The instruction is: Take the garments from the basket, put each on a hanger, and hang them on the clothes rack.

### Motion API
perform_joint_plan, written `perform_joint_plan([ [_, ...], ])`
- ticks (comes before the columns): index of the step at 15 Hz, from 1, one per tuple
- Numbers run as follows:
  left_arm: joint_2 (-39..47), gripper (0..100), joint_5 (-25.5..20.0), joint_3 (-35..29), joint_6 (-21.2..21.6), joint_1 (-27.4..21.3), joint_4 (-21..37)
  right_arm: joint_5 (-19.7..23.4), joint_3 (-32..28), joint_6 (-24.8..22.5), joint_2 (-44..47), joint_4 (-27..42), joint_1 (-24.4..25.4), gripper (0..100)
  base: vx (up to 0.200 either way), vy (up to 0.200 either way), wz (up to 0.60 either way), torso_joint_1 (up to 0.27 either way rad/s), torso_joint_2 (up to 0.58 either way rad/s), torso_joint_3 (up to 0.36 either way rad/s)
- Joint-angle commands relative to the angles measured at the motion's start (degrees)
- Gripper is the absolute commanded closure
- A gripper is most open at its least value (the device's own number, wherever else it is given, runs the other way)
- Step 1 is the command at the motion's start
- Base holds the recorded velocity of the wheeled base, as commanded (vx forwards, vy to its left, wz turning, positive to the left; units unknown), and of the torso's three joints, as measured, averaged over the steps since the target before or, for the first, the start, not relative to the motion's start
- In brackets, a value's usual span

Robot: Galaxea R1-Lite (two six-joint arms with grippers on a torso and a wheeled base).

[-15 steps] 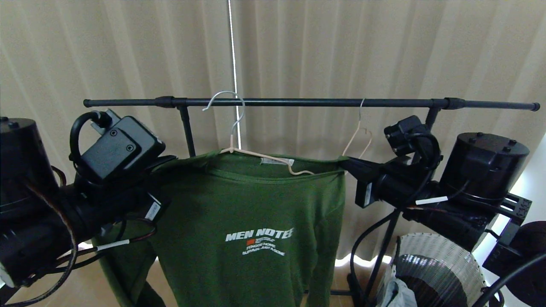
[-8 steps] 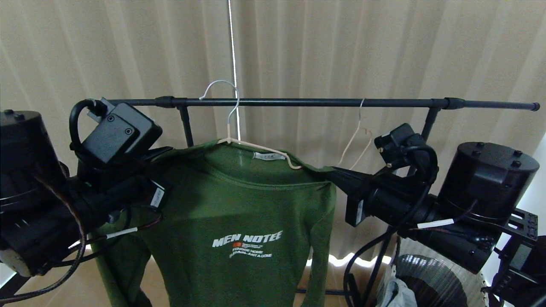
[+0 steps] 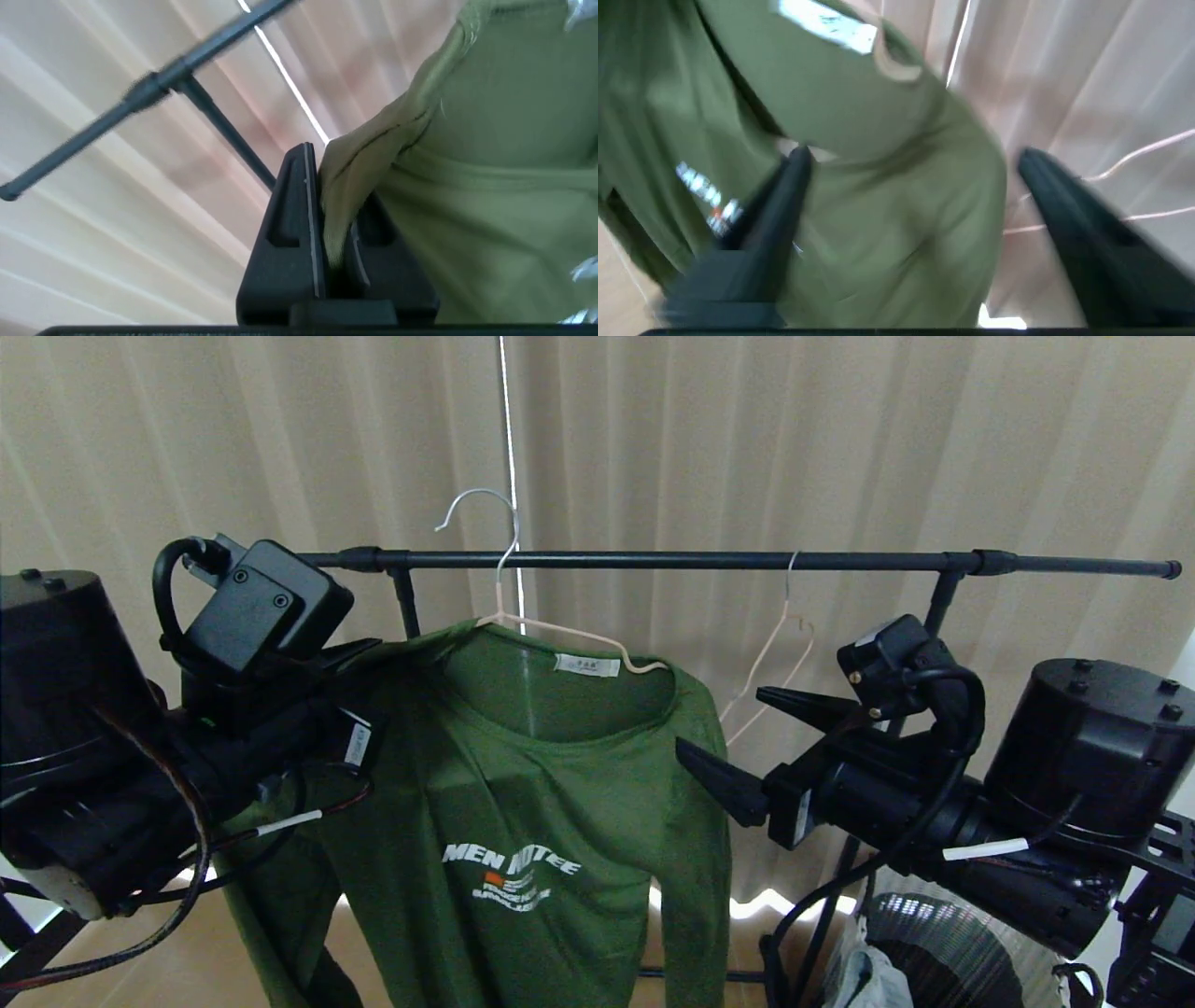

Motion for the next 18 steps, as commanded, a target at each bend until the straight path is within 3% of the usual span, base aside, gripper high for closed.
perform_joint_plan([
  [1, 2.09, 100, 0.37, -0.02, 0.05, 0.03, -1.32, 0.12, 0.38, -0.04, -1.82, 0.2, -0.06, 0, 0.0, 0.0, 0.0, 0.0, 0.0, 0.0],
  [5, 3.5, 100, 0.54, 0.6, -0.03, 0.65, -3.43, 4.69, -0.41, -0.3, -3.49, 0.37, -0.06, 0, 0.0, 0.0, 0.0, 0.0, 0.0, 0.0],
  [6, 4.03, 100, 0.45, 0.86, -0.12, 0.47, -4.57, 5.13, -3.05, -2.67, -3.05, 1.96, -0.14, 0, 0.0, 0.0, 0.0, 0.0, 0.0, 0.0],
  [12, 7.72, 100, 0.45, 1.3, -2.5, -2.87, -11.16, 5.13, -13.33, -7.95, -0.85, 13.82, -0.14, 0, 0.0, 0.0, 0.0, 0.0, 0.0, 0.0],
  [18, 5.7, 100, 0.37, 5.43, -2.06, -6.56, -15.03, 3.72, -21.6, -14.27, 7.41, 15.14, -2.52, 0, 0.0, 0.0, 0.0, 0.0, 0.0, 0.0],
])
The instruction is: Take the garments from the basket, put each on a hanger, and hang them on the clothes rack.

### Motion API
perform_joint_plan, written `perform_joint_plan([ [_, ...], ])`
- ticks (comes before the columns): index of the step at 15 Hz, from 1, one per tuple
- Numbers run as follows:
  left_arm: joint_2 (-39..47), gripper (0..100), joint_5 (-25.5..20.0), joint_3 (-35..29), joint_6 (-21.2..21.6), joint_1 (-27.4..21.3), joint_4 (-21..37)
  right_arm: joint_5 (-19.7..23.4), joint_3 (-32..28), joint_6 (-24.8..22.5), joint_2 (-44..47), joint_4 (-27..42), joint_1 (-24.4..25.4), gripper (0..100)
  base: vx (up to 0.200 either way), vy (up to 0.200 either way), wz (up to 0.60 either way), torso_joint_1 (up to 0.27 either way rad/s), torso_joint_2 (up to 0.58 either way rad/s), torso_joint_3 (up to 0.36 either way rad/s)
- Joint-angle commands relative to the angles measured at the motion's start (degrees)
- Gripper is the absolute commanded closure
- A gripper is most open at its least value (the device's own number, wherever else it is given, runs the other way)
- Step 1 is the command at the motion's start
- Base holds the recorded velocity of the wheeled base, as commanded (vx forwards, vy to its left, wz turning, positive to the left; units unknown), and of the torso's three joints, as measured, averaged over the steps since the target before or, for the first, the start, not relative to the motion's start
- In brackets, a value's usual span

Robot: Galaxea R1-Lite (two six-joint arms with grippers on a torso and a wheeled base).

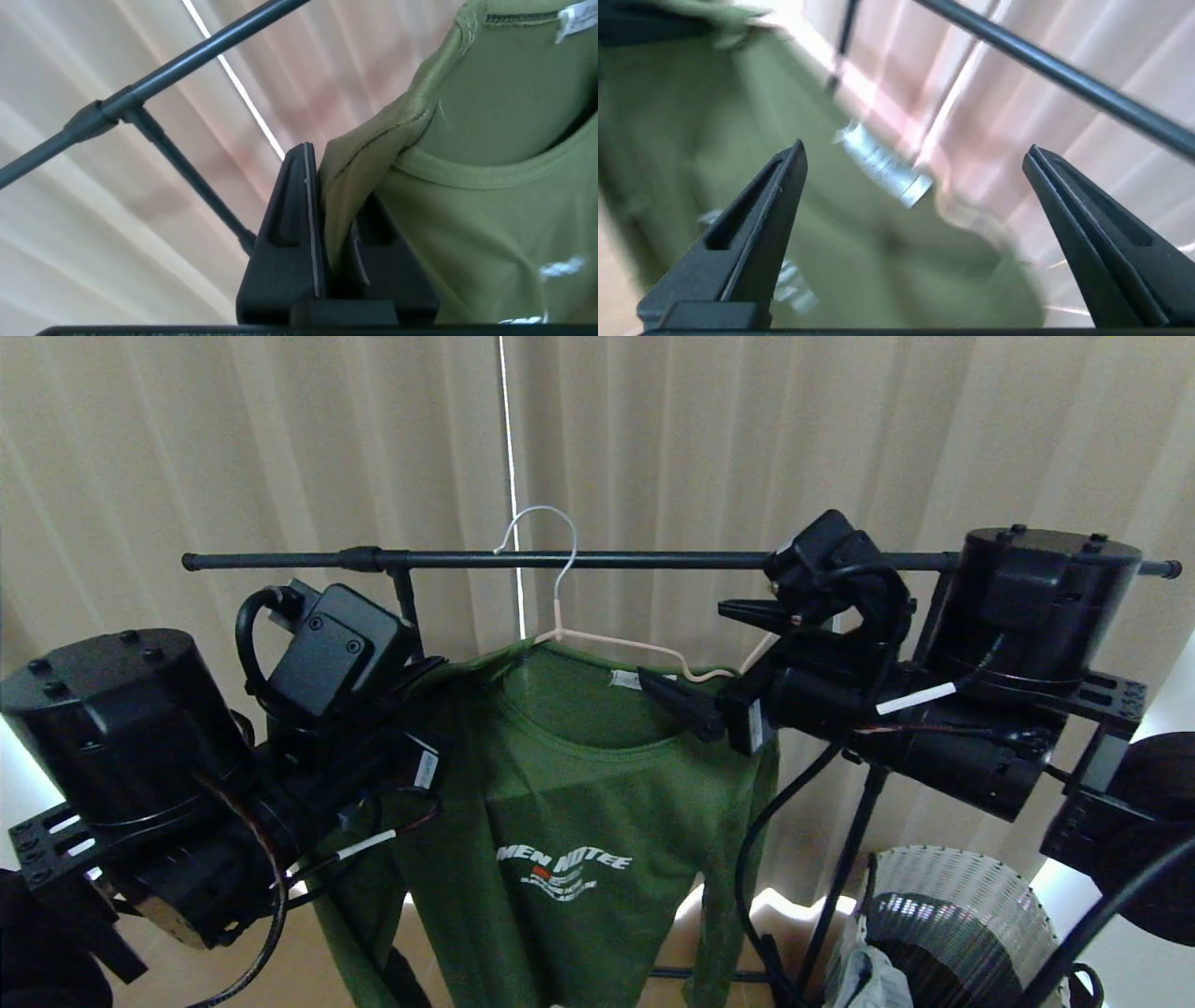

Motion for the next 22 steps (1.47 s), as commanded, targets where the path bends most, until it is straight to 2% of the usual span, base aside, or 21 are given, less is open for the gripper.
perform_joint_plan([
  [1, -1.3, 100, -0.08, 0.89, 0.14, -0.7, -0.06, -1.66, -2.08, -1.58, 4.51, 0.0, -1.73, 0, 0.0, 0.0, 0.0, 0.0, 0.0, 0.0],
  [7, -1.65, 100, -0.34, 0.98, 0.32, -2.72, -0.15, -2.18, -2.08, -2.63, 5.39, 0.0, -1.82, 0, 0.0, 0.0, 0.0, 0.0, 0.0, 0.0],
  [8, -1.74, 100, -0.34, 1.07, 0.32, -2.9, -0.15, -2.18, -2.08, -2.63, 5.39, 0.0, -1.82, 100, 0.0, 0.0, 0.0, 0.0, 0.0, 0.0],
  [20, -2.8, 100, -0.95, 1.86, -0.39, -2.98, -0.06, -2.27, -0.15, -2.63, 2.93, -0.71, -0.94, 100, 0.0, 0.0, 0.0, 0.0, 0.0, 0.0],
  [21, -2.8, 0, -1.22, 1.86, -0.39, -2.98, -0.06, -2.27, 0.11, -2.54, 2.75, -0.79, -0.94, 100, 0.0, 0.0, 0.0, 0.0, 0.0, 0.0],
  [22, -3.32, 0, -1.22, 1.86, -0.39, -2.9, -0.15, -2.45, 0.82, -2.46, 2.22, -0.97, -0.94, 100, 0.0, 0.0, 0.0, 0.0, 0.0, 0.0],
])
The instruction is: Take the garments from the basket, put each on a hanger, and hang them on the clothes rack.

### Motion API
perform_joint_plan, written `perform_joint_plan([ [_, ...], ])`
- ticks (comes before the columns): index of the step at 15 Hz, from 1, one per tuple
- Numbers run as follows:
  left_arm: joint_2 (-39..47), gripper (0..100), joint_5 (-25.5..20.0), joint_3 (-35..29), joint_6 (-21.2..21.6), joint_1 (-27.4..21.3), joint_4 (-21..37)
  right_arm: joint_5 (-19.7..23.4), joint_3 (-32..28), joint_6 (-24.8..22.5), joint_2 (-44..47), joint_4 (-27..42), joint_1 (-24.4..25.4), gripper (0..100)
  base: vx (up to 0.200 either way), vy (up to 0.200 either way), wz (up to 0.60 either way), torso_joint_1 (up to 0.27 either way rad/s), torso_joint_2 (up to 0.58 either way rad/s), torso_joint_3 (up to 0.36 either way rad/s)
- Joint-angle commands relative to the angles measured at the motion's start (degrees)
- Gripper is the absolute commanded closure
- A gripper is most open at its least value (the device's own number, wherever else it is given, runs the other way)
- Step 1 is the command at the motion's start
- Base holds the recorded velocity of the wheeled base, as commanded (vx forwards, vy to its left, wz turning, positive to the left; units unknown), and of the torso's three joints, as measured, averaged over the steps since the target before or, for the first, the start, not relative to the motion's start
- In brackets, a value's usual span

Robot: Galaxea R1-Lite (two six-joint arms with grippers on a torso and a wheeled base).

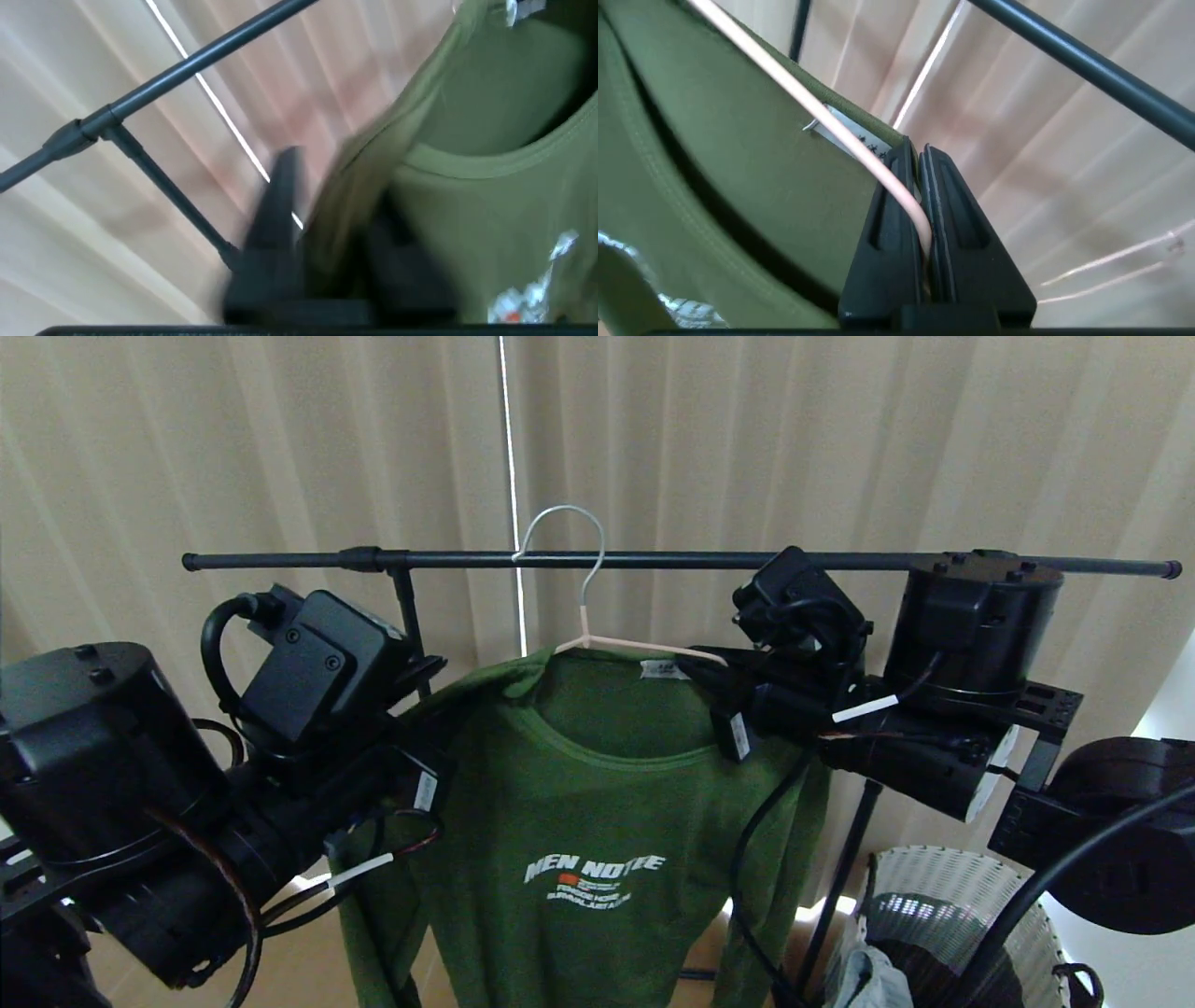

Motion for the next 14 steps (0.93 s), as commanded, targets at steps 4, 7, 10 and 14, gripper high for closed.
perform_joint_plan([
  [4, -7.17, 0, -1.39, 4.08, -2.91, 0.14, -0.07, -2.67, 2.29, 0.23, -3.27, -0.09, -0.38, 100, 0.0, 0.0, 0.0, 0.0, 0.0, 0.0],
  [7, -12.97, 0, -2.53, 10.15, -5.63, 2.51, 0.02, -4.34, 3.35, 0.32, -5.21, -0.09, -1.43, 100, 0.0, 0.0, 0.0, 0.0, 0.0, 0.0],
  [10, -14.38, 0, -3.24, 14.63, -9.68, 3.74, -0.07, -4.34, 5.11, 0.23, -6.26, -0.09, -3.46, 100, 0.0, 0.0, 0.0, 0.0, 0.0, 0.0],
  [14, -12.01, 0, -13.17, 15.33, -11.96, 10.51, 0.02, -4.34, 4.67, 0.32, -7.14, -0.18, -5.39, 100, 0.0, 0.0, 0.0, 0.0, 0.0, 0.0],
])
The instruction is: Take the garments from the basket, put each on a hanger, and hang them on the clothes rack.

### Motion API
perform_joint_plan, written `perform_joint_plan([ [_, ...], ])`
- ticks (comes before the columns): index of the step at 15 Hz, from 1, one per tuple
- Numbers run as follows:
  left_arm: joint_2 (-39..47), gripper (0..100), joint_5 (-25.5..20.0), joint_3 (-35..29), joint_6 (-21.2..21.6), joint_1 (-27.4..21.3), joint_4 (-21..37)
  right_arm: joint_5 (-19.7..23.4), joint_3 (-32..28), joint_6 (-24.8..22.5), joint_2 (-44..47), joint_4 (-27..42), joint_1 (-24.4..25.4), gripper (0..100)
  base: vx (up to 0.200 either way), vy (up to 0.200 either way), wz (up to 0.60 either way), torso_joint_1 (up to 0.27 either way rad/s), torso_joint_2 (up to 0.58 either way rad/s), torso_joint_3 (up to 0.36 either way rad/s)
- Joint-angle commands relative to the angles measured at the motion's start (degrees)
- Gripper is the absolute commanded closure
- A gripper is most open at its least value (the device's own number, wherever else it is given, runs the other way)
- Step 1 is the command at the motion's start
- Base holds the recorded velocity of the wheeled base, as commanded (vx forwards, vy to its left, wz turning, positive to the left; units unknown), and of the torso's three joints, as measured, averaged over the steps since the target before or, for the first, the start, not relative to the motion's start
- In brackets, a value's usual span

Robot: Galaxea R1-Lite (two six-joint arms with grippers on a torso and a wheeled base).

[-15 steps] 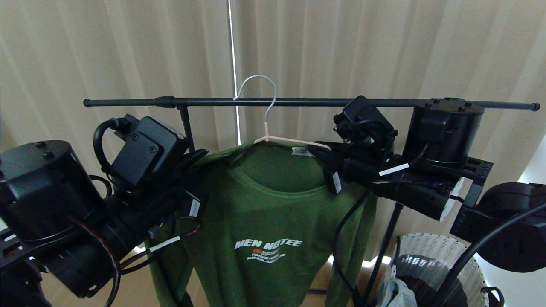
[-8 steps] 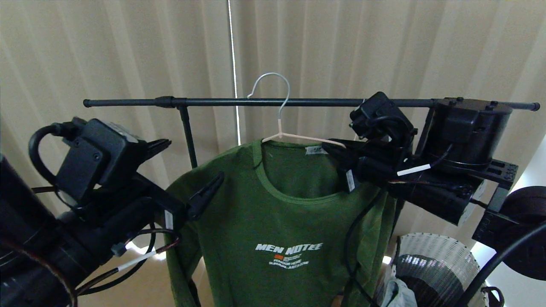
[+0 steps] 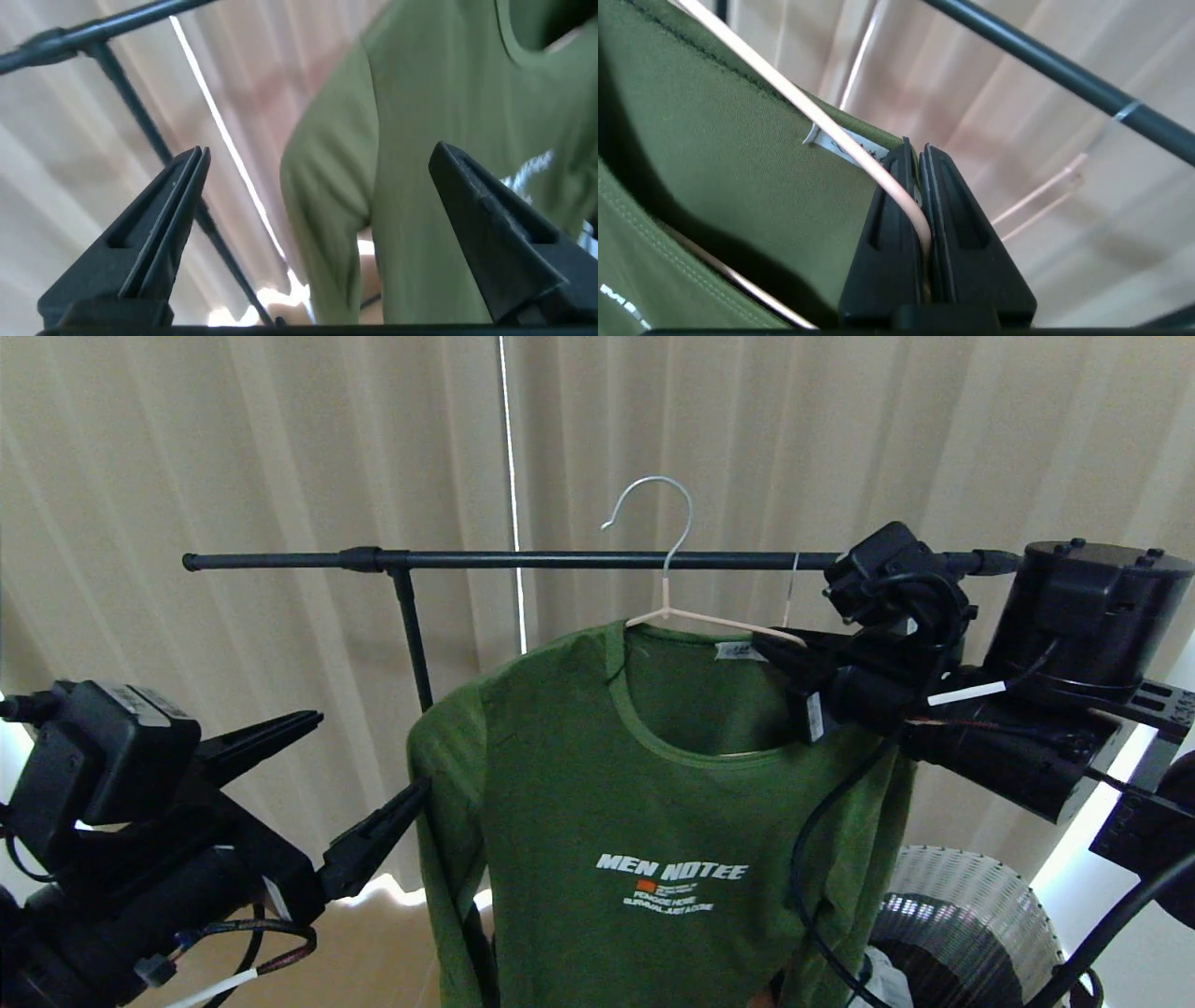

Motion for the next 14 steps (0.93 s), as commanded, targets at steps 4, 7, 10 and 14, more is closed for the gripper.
perform_joint_plan([
  [4, 4.07, 0, -9.52, -1.26, 0.09, 8.12, -0.18, 0.18, -0.3, 0.01, -1.45, -0.09, -0.67, 100, 0.0, 0.0, 0.0, 0.0, 0.0, 0.0],
  [7, 5.21, 0, -9.61, -0.56, 0.27, 8.21, -0.18, 0.54, 0.14, 0.01, -2.42, -0.71, -0.67, 100, 0.0, 0.0, 0.0, 0.0, 0.0, 0.0],
  [10, 9.78, 0, -9.61, -0.82, 0.27, 8.29, -0.97, 0.8, 0.93, 0.19, -4.35, -2.99, -0.67, 100, 0.0, 0.0, 0.0, 0.0, 0.0, 0.0],
  [14, 15.84, 0, -9.61, 1.29, 0.8, 10.67, -11.07, 2.38, 3.22, 0.37, -6.37, -2.99, -0.49, 100, 0.0, 0.0, 0.0, 0.0, 0.0, 0.0],
])
